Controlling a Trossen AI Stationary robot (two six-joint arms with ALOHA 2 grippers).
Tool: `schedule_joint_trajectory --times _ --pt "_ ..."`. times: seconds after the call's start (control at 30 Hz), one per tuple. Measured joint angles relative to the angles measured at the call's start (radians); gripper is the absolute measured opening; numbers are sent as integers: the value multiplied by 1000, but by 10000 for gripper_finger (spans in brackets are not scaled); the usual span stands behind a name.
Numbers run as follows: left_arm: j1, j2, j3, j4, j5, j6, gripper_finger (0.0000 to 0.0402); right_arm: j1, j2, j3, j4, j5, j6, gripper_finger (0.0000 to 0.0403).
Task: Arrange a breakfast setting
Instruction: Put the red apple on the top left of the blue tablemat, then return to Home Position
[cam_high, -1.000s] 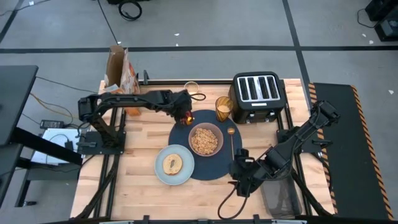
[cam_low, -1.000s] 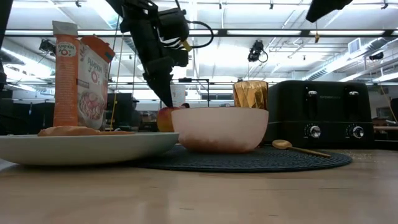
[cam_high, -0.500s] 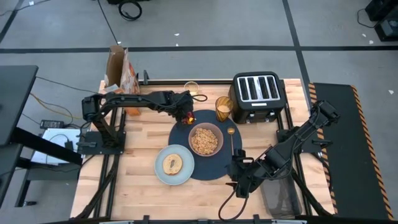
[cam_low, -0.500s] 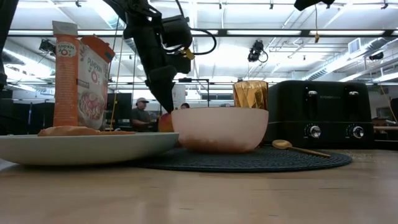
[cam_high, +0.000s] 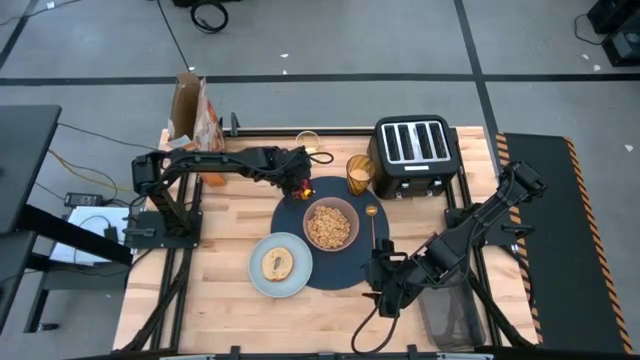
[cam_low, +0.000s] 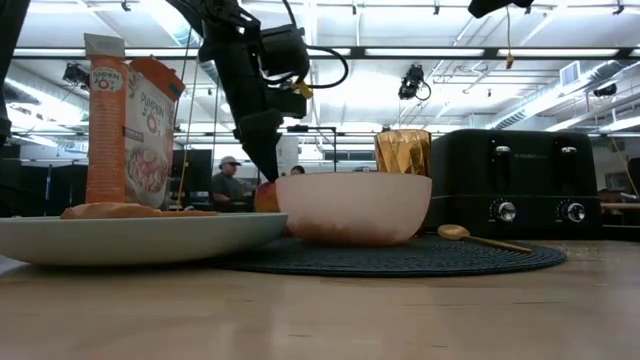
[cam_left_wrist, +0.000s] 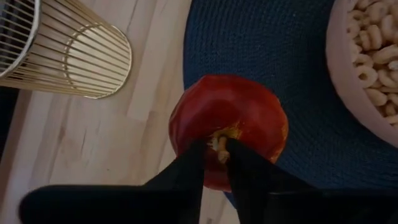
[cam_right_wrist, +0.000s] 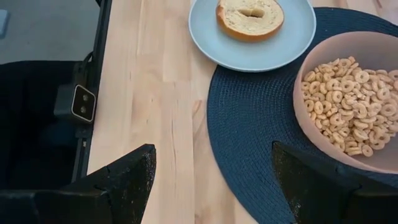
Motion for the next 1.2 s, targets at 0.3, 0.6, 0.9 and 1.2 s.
schedule_joint_trajectory --times 0.3,0.6,0.9,1.2 --pt "-2 -27 0 2 -8 4 128 -1 0 0 64 17 -41 319" --pt "-11 -140 0 -4 -10 11 146 -18 -3 1 112 34 -134 319" --pt "-147 -362 -50 200 39 -98 146 -56 -52 -28 271 105 -369 319" --pt "-382 -442 -556 1287 97 -109 146 -150 -50 -438 1132 56 -566 317"
